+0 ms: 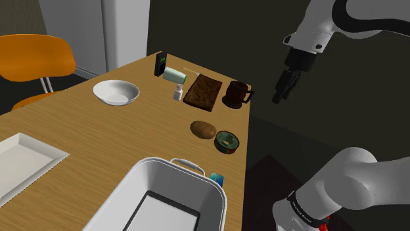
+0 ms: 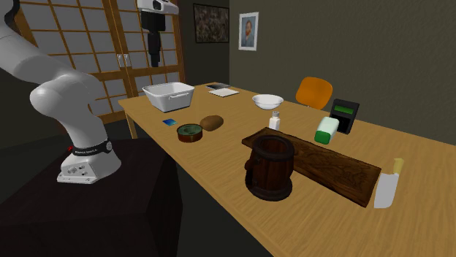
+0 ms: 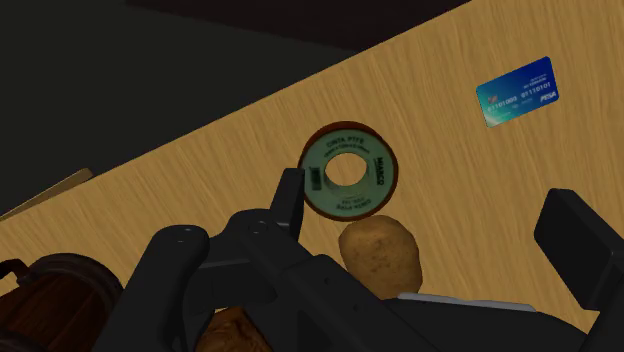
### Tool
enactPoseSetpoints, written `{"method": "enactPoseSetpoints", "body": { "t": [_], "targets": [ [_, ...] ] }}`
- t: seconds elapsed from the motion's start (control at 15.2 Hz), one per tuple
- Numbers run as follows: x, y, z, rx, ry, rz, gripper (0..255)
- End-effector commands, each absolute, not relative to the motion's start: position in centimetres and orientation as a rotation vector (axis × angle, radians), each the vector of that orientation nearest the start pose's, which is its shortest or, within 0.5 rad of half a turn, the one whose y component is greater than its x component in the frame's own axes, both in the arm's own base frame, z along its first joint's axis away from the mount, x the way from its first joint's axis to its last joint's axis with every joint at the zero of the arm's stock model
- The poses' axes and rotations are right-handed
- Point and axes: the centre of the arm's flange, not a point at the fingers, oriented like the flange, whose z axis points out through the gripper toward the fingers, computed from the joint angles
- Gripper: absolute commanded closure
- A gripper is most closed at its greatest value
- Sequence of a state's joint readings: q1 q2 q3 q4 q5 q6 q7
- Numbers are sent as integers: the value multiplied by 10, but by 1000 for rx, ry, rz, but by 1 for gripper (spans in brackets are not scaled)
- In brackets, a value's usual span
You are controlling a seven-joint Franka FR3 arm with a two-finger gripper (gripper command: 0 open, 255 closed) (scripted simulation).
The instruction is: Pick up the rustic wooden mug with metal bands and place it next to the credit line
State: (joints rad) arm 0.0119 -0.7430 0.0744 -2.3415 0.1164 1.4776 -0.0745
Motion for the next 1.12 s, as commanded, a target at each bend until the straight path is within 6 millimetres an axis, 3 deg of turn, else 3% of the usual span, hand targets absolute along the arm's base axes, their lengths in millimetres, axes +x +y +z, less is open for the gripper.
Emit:
{"method": "enactPoseSetpoints", "body": {
  "t": [0.0,1.06],
  "targets": [
    [306,46,576,-3062,-218,187,0],
    [454,-74,499,-3071,-243,131,0]
  ]
}}
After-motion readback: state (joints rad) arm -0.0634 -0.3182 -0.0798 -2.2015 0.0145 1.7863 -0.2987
